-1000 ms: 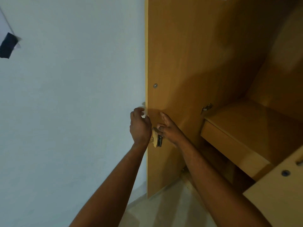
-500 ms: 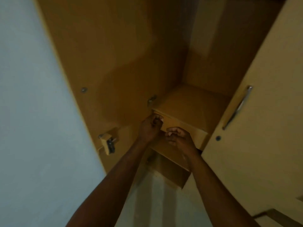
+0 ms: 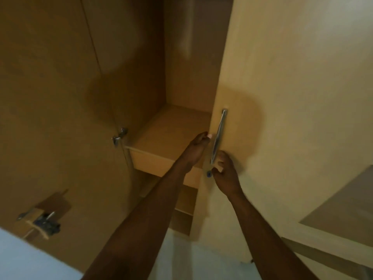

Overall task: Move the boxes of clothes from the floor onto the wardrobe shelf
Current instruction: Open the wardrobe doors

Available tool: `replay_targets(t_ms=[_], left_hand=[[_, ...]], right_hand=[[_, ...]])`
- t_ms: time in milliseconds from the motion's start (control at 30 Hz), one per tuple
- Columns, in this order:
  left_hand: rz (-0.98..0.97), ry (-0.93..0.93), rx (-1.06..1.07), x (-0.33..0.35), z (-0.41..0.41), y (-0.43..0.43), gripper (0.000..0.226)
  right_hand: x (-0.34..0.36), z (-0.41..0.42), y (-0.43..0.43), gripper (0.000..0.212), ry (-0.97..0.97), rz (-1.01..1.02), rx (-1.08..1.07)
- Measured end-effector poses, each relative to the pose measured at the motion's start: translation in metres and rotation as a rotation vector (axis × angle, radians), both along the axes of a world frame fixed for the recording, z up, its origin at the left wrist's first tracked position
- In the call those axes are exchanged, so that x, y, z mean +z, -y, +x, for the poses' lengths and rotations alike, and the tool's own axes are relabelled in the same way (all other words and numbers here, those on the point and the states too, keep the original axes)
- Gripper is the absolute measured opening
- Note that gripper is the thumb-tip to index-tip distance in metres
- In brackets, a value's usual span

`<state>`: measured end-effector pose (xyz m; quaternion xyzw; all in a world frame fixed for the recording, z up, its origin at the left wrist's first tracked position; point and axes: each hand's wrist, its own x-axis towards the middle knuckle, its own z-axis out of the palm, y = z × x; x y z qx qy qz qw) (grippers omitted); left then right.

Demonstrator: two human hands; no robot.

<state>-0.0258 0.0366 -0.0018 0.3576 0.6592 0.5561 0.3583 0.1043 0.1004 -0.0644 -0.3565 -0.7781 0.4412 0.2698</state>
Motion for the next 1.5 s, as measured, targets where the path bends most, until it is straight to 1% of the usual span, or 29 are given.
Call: replay_targets(t_ms=[67,133,167,233,267,367,433,500,600,667,733,833,933,1000,1100,1133,1200,1267,1333,1500], left_hand=[[0.003,0.033,0.007,-0.002,0.006,-0.009,0.068],[0.009,0.042,0.03,-0.006,0.008,-0.01,0.071],[0.021,0.04,0.04,-0.007,0.009,-0.01,0.068],[0.042,0.032,0.06,-0.008,0.012,-0.004,0.055],[0.045,0.02,0.074,-0.01,0.015,0.001,0.05],[0.055,-0.079,0.134,-0.022,0.026,0.02,0.048],[0.072,-0.155,0.143,-0.03,0.037,0.035,0.04],[0.077,-0.207,0.14,-0.03,0.051,0.055,0.03],[0.076,-0.272,0.169,-0.029,0.075,0.087,0.026],[0.075,-0.282,0.158,-0.029,0.092,0.108,0.022],[0.077,-0.262,0.136,-0.032,0.111,0.129,0.021],[0.078,-0.214,0.102,-0.037,0.143,0.159,0.029],[0.101,-0.065,0.038,-0.031,0.18,0.186,0.028],[0.106,0.03,-0.009,-0.023,0.203,0.196,0.029],[0.119,0.042,-0.132,-0.018,0.238,0.199,0.035],[0.118,0.037,-0.173,-0.015,0.251,0.199,0.036],[0.111,0.022,-0.246,-0.014,0.277,0.195,0.03],[0.111,0.022,-0.305,-0.012,0.303,0.191,0.026],[0.106,0.031,-0.337,-0.01,0.328,0.186,0.028],[0.078,0.05,-0.386,-0.013,0.385,0.174,0.032]], right_hand=[[-0.002,-0.003,-0.003,0.072,0.059,0.018,0.122],[-0.004,-0.004,0.0,0.077,0.072,0.022,0.157],[-0.004,-0.002,0.001,0.077,0.068,0.024,0.157],[-0.002,0.005,0.004,0.076,0.072,0.025,0.162],[-0.001,0.01,0.006,0.075,0.075,0.019,0.171],[-0.001,0.028,0.024,0.068,0.051,-0.024,0.186],[-0.003,0.041,0.041,0.062,0.016,-0.045,0.186],[-0.004,0.057,0.06,0.058,-0.01,-0.07,0.163],[0.0,0.083,0.089,0.048,-0.03,-0.062,0.114],[-0.001,0.102,0.107,0.045,-0.033,-0.047,0.076],[-0.001,0.123,0.128,0.043,-0.046,-0.041,0.04],[-0.002,0.158,0.155,0.039,-0.08,-0.019,-0.021],[-0.003,0.199,0.18,0.034,-0.085,0.019,-0.069],[-0.002,0.227,0.191,0.031,-0.103,0.007,-0.109],[-0.002,0.27,0.201,0.027,-0.159,-0.035,-0.161],[-0.002,0.285,0.203,0.027,-0.173,-0.045,-0.17],[-0.004,0.312,0.204,0.034,-0.181,-0.073,-0.178],[-0.005,0.339,0.207,0.047,-0.164,-0.102,-0.192],[-0.004,0.363,0.208,0.058,-0.152,-0.104,-0.224],[0.0,0.418,0.211,0.062,-0.164,0.002,-0.341]])
